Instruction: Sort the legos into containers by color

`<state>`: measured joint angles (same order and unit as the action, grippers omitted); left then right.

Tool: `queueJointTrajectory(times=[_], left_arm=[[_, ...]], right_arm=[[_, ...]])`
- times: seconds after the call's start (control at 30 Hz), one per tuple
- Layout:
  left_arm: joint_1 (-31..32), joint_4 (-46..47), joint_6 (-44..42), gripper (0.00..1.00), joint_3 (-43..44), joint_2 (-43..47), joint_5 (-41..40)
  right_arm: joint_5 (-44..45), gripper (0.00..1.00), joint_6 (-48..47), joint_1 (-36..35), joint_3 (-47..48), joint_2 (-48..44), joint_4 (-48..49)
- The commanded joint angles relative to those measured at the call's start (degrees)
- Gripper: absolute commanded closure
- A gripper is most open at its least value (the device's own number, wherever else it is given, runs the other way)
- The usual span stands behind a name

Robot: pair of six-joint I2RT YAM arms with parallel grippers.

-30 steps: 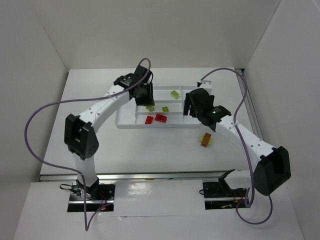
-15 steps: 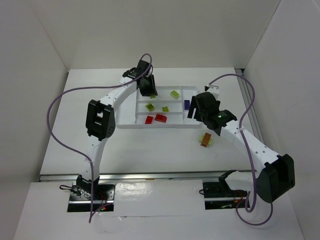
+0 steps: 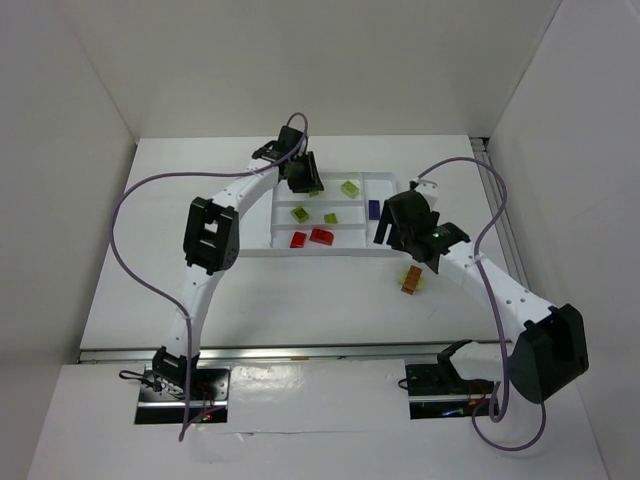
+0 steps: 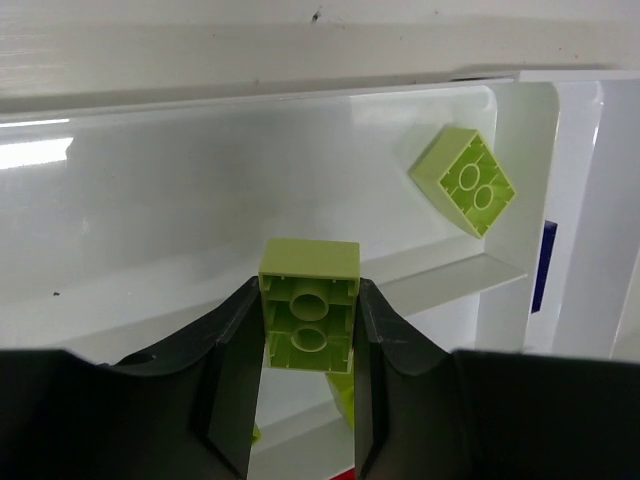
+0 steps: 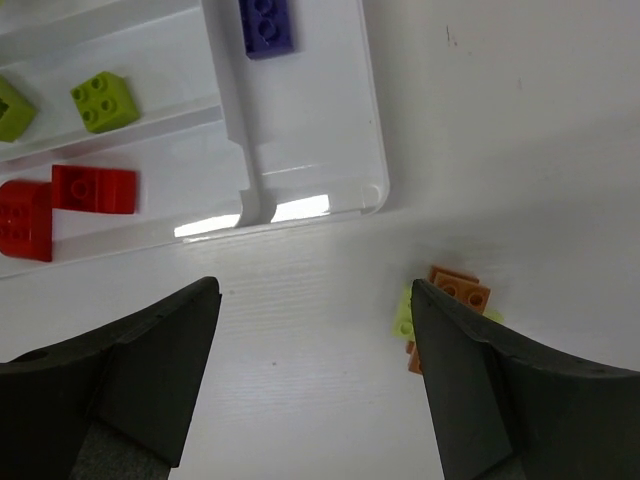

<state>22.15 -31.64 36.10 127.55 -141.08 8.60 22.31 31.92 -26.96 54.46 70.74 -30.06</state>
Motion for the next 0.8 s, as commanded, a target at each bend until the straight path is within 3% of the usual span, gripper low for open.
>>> queueJointTrajectory(times=[0.0, 0.2, 0.33, 0.4, 0.43, 0.47, 0.53, 0.77], left_arm=[[-0.4, 2.5, -1.1, 0.89, 4.5, -1.5, 1.2], [-0.4, 2.5, -1.1, 0.77, 4.5, -2.6, 1.8], [-0.4, 2.5, -1.6, 0.75, 3.9, -2.6, 2.3], [-0.4, 2.5, -1.6, 0.59, 3.9, -2.6, 2.3], [-0.4, 2.5, -1.6, 0.36, 3.9, -2.6, 2.3], [-0.4, 2.5, -1.6, 0.25, 3.9, -2.6, 2.8], [-0.4, 2.5, -2.3, 0.14, 3.3, -1.9, 3.4], [1.3, 1.9, -5.5, 0.13, -0.2, 7.7, 1.5]], right_arm=[[0.1, 0.16, 5.5, 0.3, -2.2, -1.0, -3.4], [0.8, 0.14, 14.0, 0.3, -6.7, -3.8, -5.9], [0.8, 0.16, 15.6, 0.3, -8.6, -4.6, -5.9], [1.3, 0.16, 16.1, 0.3, -8.6, -4.6, -6.4], [2.1, 0.16, 16.9, 0.3, -8.6, -4.6, -6.9], [2.7, 0.16, 16.9, 0.3, -8.6, -4.6, -7.5], [4.1, 0.16, 18.0, 0.9, -8.6, -4.6, -8.2], [6.0, 0.20, 18.6, 4.5, -8.1, -2.1, -10.0]])
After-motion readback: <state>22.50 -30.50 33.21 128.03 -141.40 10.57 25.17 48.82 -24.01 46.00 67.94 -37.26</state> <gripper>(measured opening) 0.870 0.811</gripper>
